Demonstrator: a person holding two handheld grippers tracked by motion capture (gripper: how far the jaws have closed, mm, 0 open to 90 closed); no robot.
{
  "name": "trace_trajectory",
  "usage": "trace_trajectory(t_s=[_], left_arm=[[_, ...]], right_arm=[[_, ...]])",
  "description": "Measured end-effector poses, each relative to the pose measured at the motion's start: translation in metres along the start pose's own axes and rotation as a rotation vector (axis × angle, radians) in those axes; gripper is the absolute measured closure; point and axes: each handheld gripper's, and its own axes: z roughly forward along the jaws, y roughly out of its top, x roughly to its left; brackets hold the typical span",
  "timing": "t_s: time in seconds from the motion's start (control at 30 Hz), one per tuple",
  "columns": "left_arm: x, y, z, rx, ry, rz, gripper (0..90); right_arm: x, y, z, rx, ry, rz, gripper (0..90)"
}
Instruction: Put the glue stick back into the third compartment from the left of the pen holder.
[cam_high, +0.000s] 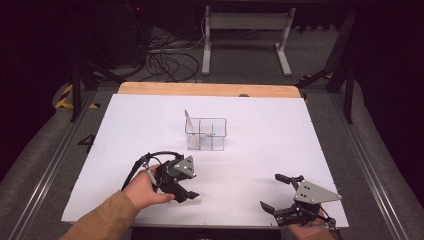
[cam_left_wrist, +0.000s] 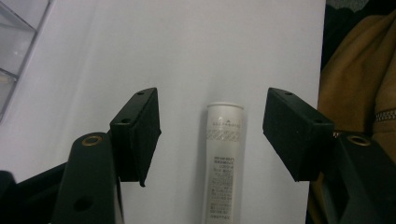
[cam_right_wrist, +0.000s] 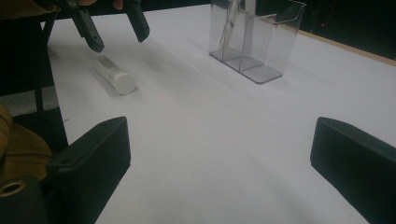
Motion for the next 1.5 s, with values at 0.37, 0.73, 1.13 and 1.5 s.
trace_trajectory(t_s=[0.37,0.73,1.13,1.5], left_arm=[[-0.004,0.0,0.009,0.077,-0.019,0.003,42.2],[-0.007,0.0,0.017,0.135,-0.003,0.024,46.8],[-0.01,-0.001,0.029,0.2,0.021,0.052,56.3],[-0.012,0.0,0.038,0.253,0.022,0.085,66.4]], right_arm=[[0.0,0.0,0.0,-0.001,0.002,-0.002,5.5],[0.0,0.0,0.0,-0.003,0.002,0.005,5.5],[0.001,0.0,0.0,0.001,0.001,0.007,5.6],[0.001,0.0,0.0,0.0,0.006,-0.003,5.7]])
